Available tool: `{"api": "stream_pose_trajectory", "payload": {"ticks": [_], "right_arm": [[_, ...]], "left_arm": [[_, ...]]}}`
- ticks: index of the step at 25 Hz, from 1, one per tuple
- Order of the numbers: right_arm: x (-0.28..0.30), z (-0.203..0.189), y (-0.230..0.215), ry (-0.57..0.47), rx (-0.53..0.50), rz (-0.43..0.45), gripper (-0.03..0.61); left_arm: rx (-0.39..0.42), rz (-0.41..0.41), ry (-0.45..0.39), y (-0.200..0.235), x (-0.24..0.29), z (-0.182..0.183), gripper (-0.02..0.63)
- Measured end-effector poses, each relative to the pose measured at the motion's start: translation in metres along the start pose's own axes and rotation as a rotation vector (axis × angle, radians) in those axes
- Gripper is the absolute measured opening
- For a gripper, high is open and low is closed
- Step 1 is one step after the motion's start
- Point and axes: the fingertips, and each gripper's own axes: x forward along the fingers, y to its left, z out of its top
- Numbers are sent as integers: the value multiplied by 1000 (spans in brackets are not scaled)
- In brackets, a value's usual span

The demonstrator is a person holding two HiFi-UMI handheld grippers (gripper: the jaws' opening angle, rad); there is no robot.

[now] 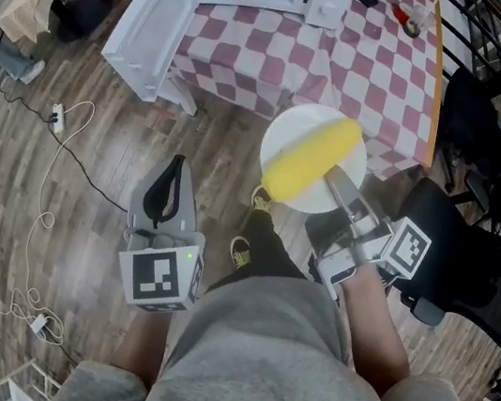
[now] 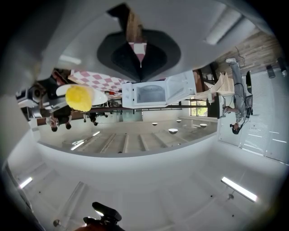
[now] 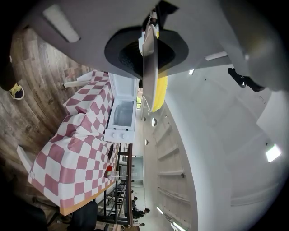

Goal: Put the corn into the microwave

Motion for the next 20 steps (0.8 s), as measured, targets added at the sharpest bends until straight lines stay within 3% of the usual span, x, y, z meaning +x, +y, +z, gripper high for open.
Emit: {"api": "stream_pose_trajectory", "payload": {"ticks": [20], "right_arm": [[92, 84, -22, 2, -17, 2, 8]], "left_arm": [[44, -19, 11, 1, 124, 29, 8]]}}
